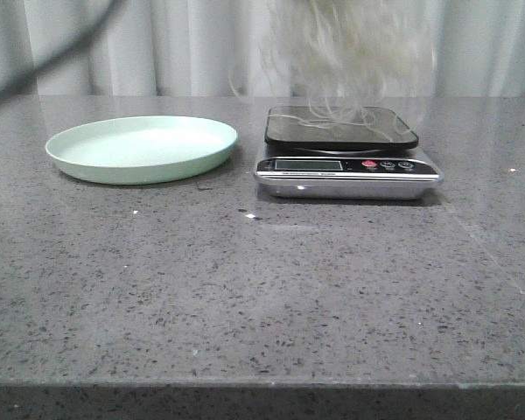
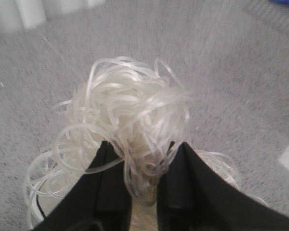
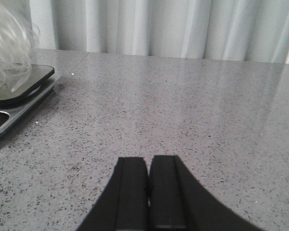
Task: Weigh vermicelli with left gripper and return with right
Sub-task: 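Lift the vermicelli with the left gripper and carry it over the scale, then lower the vermicelli onto the scale pan and open the left gripper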
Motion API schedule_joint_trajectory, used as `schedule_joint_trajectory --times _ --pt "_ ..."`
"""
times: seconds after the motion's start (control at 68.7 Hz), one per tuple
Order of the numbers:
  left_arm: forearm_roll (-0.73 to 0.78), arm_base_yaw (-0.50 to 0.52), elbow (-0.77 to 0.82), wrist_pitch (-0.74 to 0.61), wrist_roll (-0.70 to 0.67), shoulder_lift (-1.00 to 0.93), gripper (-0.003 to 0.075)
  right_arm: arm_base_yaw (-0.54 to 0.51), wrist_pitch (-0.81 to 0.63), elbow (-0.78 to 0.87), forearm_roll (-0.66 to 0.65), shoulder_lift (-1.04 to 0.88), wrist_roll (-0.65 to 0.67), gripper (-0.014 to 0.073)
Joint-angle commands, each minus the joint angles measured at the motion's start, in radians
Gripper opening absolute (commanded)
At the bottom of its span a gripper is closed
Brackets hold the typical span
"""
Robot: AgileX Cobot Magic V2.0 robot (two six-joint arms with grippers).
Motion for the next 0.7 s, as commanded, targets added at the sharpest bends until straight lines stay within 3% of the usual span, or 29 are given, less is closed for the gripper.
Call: schedule_joint_trajectory --times 0.0,0.495,0.582,0.684 --pt "-0.013 -0.008 -0.037 -0.09 0.001 -0.022 0.0137 -0.003 -0.077 -0.009 -0.006 -0.014 -0.005 0.0151" --pt "-0.011 -0.008 -0.037 -0.031 0.001 0.043 0.0141 -0.003 -0.077 -0.009 -0.006 -0.014 -0.005 0.0151" --pt "-0.011 -0.008 -0.037 -0.028 0.001 0.043 0.0196 -0.003 -0.077 -0.009 -0.006 -0.014 -0.005 0.0151" --pt "-0.011 -0.008 -0.037 -0.018 0.001 0.041 0.0331 -0.003 -0.077 -0.009 -0.006 -0.014 -0.005 0.0151"
